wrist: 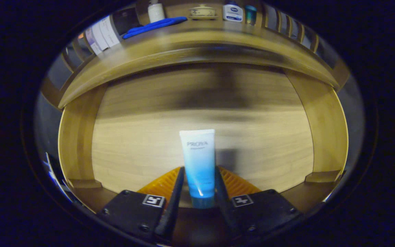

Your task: Pull open the drawer, take out the items inside it, and place them on the countertop above the cabinet.

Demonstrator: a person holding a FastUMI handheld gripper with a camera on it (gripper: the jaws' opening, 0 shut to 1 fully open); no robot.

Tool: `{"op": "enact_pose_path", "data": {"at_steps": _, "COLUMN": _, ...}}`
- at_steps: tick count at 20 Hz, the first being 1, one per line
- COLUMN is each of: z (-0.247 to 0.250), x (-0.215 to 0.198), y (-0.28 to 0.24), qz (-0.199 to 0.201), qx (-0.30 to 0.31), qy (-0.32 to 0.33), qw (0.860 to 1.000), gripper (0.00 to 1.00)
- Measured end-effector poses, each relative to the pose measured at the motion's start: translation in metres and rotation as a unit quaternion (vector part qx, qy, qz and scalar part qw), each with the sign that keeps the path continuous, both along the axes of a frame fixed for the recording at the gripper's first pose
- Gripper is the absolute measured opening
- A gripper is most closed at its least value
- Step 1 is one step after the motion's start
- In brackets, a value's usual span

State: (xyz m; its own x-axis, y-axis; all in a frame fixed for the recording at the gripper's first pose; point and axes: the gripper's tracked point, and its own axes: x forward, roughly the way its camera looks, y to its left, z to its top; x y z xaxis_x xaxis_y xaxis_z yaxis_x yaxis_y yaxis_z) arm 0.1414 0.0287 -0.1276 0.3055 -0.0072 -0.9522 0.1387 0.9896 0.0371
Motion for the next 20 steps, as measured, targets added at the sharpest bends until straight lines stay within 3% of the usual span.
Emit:
{"op": "enact_pose_path", "data": {"at_steps": 1, "z": 0.000, "x": -0.001, "y": 0.000, "qz": 0.006, "qx": 0.000, "qy": -0.001, "qw": 1.000, "gripper": 0.50}}
{"op": "enact_pose_path", "data": {"at_steps": 5, "z": 0.018, "x": -0.002, "y": 0.001, "qz": 0.010, "qx": 0.010, "qy": -0.028, "qw": 0.999, "gripper": 0.46}}
{"op": "enact_pose_path", "data": {"at_steps": 15, "z": 0.120, "x": -0.005, "y": 0.008, "qz": 0.029, "qx": 0.021, "qy": -0.112, "qw": 0.993, "gripper": 0.45}}
{"op": "enact_pose_path", "data": {"at_steps": 20, "z": 0.153, "x": 0.031, "y": 0.006, "qz": 0.013, "qx": 0.028, "qy": -0.130, "qw": 0.991, "gripper": 0.45}}
